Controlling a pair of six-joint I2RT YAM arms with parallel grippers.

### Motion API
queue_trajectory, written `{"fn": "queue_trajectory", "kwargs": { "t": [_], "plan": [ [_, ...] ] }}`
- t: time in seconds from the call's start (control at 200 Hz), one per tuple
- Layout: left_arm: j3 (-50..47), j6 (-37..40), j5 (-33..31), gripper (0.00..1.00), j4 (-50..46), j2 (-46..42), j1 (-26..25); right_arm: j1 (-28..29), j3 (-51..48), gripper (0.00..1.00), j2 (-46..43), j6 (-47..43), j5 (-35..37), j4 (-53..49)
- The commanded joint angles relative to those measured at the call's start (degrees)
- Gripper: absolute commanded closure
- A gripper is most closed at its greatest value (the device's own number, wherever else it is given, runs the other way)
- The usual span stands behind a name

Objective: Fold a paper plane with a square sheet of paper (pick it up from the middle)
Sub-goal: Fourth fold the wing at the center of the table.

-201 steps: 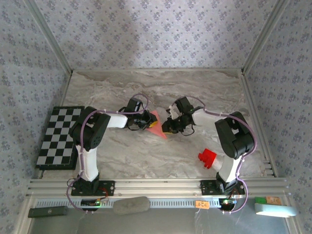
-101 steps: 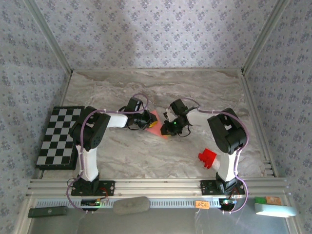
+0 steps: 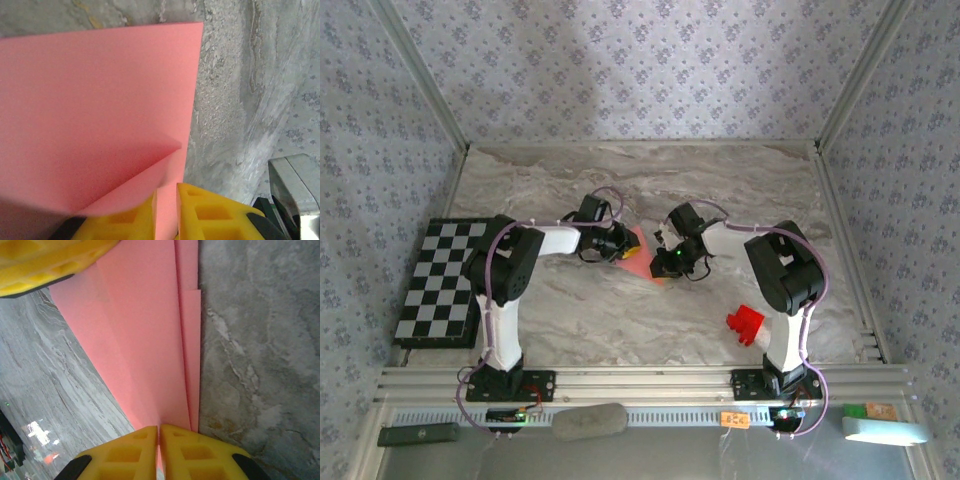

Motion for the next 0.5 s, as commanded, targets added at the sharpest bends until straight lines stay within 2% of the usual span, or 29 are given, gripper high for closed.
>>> {"fn": "queue_trajectory", "kwargs": {
  "t": [0.0, 0.495],
  "plan": [
    [1.36, 5.51, -5.7, 0.82, -4.3, 2.84, 3.35, -0.32, -2.76, 0.86, 3.54, -1.53, 7.59, -9.65],
    [10.27, 15.92, -10.74, 0.82, -16.24, 5.22, 10.17, -1.01, -4.37, 0.86, 2.48, -0.94, 9.02, -9.71]
  ]
}}
